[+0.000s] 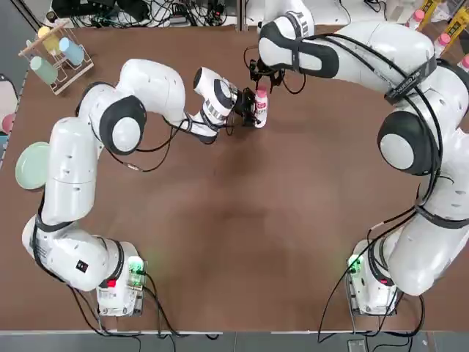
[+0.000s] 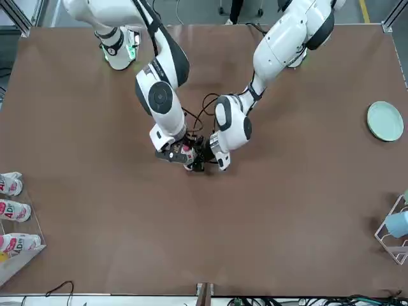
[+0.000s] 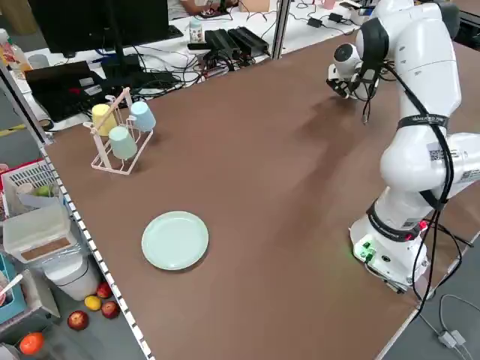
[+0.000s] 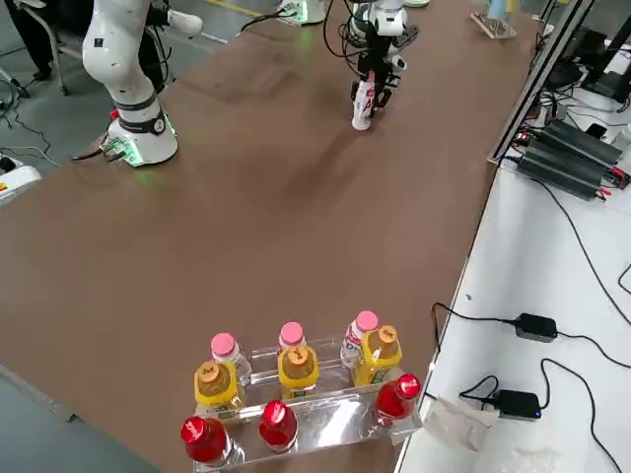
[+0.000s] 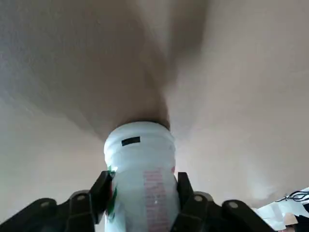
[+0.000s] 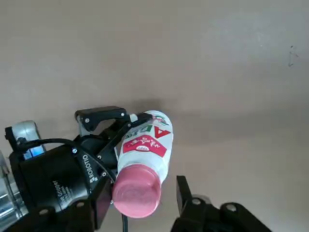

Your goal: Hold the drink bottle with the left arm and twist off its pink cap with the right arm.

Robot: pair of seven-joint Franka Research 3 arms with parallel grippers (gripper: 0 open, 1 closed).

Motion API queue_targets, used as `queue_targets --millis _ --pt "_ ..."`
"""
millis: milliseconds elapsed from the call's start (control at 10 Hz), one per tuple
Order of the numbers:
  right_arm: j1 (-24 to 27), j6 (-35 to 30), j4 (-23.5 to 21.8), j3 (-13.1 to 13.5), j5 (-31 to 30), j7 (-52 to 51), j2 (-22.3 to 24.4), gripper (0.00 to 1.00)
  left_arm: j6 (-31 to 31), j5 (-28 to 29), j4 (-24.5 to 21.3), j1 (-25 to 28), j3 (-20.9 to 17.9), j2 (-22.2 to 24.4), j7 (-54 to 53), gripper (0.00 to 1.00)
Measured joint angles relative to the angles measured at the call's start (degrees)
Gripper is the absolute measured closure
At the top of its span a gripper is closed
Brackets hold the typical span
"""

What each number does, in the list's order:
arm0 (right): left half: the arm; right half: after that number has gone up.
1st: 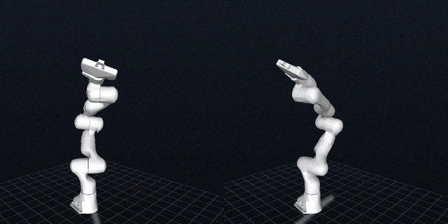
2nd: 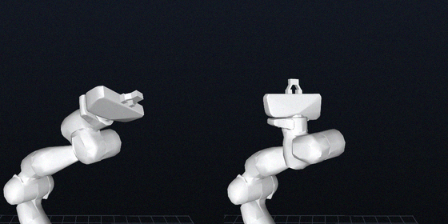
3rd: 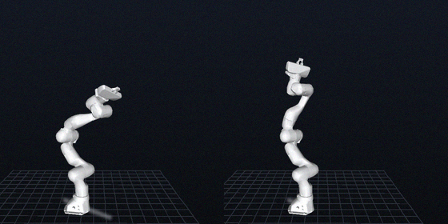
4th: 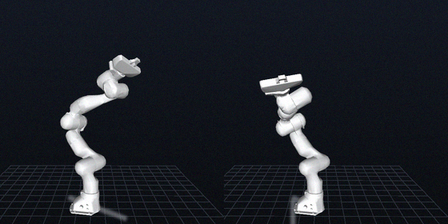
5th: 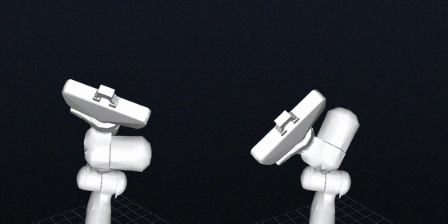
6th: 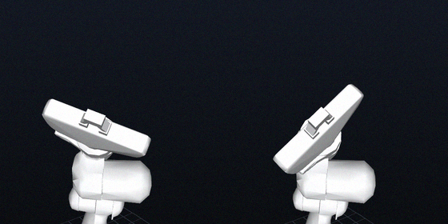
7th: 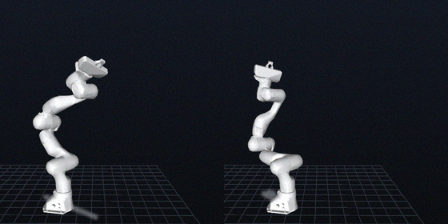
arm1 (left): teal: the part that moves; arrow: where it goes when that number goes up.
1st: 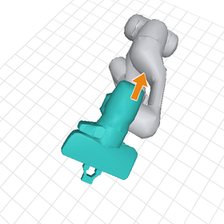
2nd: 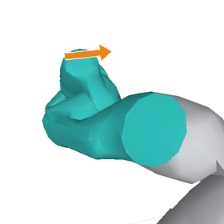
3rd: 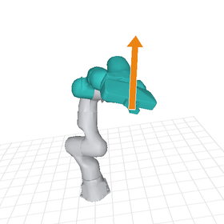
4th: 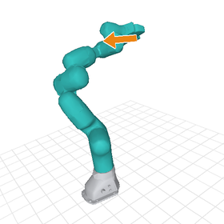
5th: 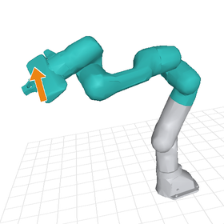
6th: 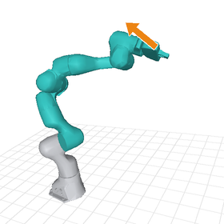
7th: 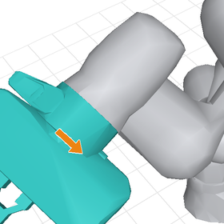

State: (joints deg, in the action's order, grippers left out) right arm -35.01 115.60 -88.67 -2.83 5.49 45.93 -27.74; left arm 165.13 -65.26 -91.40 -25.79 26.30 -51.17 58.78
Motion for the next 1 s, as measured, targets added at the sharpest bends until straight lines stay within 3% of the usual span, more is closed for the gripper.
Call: queue_targets --millis 1000 --pt "-0.12 0.94 0.0 -0.17 0.0 0.03 -0.01 0.53 -0.02 0.0 0.11 -0.03 -0.19 0.0 0.0 0.4"
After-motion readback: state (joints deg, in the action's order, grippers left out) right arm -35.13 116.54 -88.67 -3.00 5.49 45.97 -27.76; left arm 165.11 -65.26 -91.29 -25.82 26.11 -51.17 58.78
